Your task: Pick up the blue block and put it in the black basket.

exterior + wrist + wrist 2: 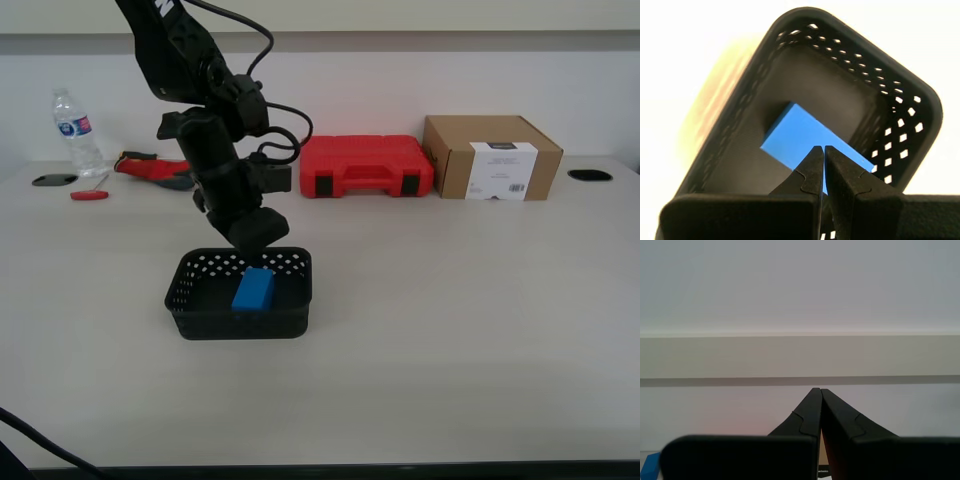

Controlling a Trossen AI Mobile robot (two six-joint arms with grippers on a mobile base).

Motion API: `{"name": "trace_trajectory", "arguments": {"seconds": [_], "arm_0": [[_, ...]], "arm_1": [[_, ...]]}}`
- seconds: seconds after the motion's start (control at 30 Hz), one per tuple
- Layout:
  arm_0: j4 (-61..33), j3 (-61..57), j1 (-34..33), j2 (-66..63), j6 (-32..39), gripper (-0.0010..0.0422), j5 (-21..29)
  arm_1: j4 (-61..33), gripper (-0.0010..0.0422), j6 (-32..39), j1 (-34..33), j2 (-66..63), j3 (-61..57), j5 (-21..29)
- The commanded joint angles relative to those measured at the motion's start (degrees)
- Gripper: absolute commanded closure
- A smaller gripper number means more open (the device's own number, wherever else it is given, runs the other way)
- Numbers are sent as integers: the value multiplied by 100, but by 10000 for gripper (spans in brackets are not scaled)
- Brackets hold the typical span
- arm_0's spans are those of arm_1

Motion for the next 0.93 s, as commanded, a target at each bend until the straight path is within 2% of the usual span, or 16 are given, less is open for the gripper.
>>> {"name": "trace_trajectory", "arguments": {"seconds": [0.03,0.93], "arm_0": [[22,7,2,2,0,413,2],[22,7,2,2,0,413,2]], "arm_1": [[33,413,24,-2,-2,0,-17],[83,413,24,2,-2,0,-17]]}}
